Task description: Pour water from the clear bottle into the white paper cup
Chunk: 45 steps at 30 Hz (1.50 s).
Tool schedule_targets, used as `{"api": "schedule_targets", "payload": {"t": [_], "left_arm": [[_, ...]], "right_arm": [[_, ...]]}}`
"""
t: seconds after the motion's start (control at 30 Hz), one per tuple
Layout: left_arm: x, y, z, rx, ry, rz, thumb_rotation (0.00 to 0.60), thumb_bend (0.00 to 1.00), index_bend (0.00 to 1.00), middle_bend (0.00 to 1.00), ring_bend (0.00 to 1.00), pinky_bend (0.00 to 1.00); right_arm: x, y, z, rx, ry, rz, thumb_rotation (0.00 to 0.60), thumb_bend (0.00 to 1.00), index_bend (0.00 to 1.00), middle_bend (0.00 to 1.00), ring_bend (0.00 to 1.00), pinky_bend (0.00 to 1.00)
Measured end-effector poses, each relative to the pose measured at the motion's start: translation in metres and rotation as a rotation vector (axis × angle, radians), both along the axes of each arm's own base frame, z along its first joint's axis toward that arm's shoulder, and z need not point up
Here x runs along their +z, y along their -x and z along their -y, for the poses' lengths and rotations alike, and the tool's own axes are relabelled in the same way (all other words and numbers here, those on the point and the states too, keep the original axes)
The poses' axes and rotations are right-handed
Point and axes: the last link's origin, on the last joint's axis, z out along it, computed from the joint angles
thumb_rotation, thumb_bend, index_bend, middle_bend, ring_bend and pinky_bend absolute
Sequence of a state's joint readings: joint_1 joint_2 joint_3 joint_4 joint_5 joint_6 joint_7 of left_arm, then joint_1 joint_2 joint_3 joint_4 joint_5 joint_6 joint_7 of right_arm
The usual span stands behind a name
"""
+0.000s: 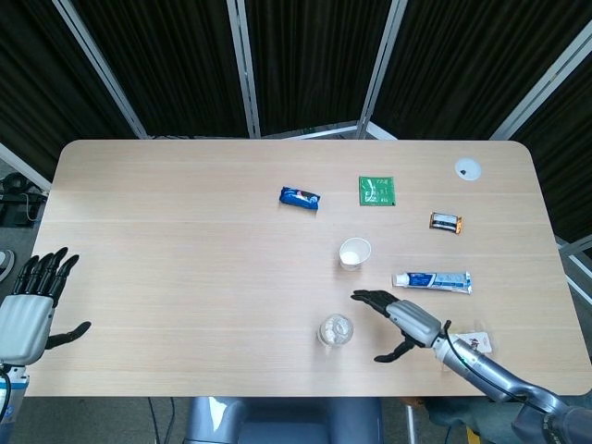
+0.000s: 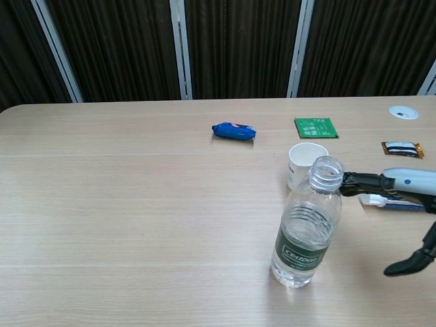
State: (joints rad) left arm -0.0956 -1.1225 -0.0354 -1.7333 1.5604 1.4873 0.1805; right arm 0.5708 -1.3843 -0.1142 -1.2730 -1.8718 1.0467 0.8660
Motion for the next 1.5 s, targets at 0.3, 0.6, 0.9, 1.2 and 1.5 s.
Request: {"api": "schedule_targets", "payload": {"t": [0.3,0.6,0.9,1.2,1.5], "left_arm": [[-0.001,0.001,-0.001,0.005,0.006,-0.002,0.6,0.0,0.01,0.0,0.0,0.0],[0.0,0.001,-0.002,0.007,0.007,0.006,0.6,0.0,0.01,0.0,0.0,0.0],[0.003,0.002,-0.003,0.008,0.005,0.016,0.6,0.0,0.01,0.0,0.0,0.0],[0.005,0.003,-0.004,0.008,0.005,0.024,0.6,0.0,0.01,0.0,0.0,0.0],[0.007,0.004,-0.005,0.012,0.004,0.036,0.6,0.0,0.02,0.0,0.0,0.0]], "right_arm": [[-0.024,-0.032,0.006,0.008,0.014,0.045,0.6,0.0,0.0,0.0,0.0,0.0],[-0.044,-0.053,0.01,-0.014,0.035,0.068,0.6,0.0,0.0,0.05,0.01,0.0],[-0.058,-0.061,0.007,-0.045,-0.003,0.073,0.6,0.0,0.02,0.1,0.07,0.02],[-0.07,-0.066,0.005,-0.055,0.007,0.082,0.6,0.0,0.12,0.26,0.25,0.23],[-0.074,-0.066,0.006,-0.114,0.03,0.13,0.6,0.31,0.46,0.58,0.56,0.46]]}}
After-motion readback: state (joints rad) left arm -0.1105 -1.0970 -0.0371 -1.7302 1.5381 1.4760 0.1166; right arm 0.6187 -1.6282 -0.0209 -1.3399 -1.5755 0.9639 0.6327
